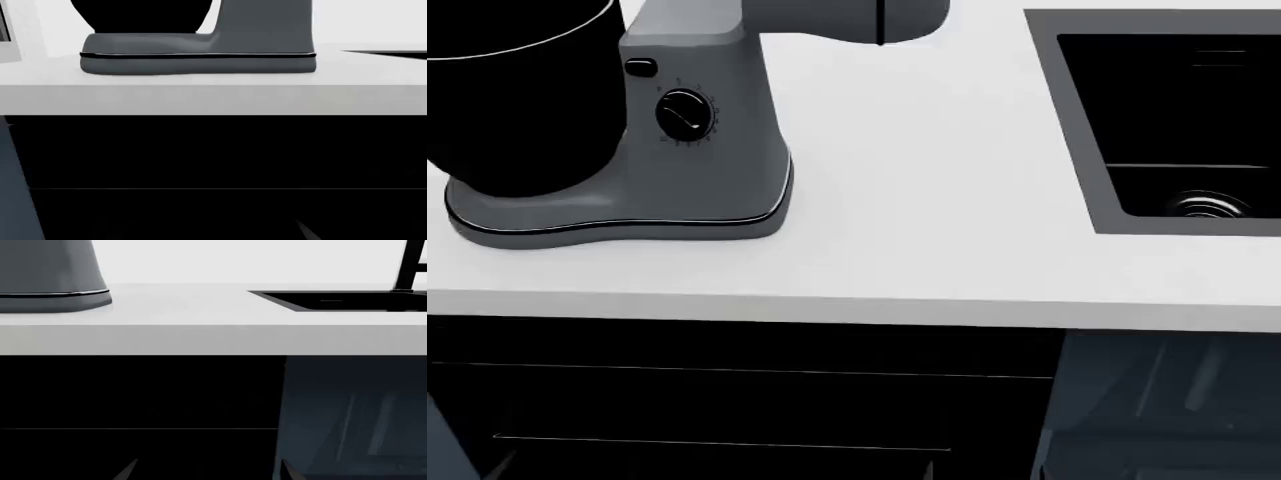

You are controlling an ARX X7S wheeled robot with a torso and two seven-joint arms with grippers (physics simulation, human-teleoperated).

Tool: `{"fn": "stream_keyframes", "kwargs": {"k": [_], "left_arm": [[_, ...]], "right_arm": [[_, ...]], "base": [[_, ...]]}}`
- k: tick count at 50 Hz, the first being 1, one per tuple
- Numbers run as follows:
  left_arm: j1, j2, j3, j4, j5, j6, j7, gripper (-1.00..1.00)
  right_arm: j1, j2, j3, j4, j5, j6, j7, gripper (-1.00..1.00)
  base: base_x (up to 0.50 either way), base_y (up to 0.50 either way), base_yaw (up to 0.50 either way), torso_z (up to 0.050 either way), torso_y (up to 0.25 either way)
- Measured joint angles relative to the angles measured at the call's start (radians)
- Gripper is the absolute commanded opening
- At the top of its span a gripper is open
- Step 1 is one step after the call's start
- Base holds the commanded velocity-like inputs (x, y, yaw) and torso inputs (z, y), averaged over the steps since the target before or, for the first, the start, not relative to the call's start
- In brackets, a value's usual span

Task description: Close the stand mixer head.

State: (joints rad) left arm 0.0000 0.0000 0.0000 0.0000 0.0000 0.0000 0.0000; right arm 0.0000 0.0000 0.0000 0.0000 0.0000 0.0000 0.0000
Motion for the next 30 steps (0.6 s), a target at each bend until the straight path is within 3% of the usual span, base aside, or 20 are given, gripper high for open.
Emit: {"fn": "stream_keyframes", "kwargs": {"k": [24,30], "left_arm": [[-0.001,-0.031,0.031,0.048,-0.092,-0.133,-0.097,1.0],[-0.007,-0.045,0.043,0.043,-0.106,-0.145,-0.126,1.0]], "right_arm": [[0.002,0.044,-0.053,-0.009,0.021,0.036,0.048,1.0],[0.0,0.056,-0.066,-0.015,0.025,0.04,0.061,1.0]], "base": [[0.0,0.0,0.0,0.0,0.0],[0.0,0.0,0.0,0.045,0.0]]}}
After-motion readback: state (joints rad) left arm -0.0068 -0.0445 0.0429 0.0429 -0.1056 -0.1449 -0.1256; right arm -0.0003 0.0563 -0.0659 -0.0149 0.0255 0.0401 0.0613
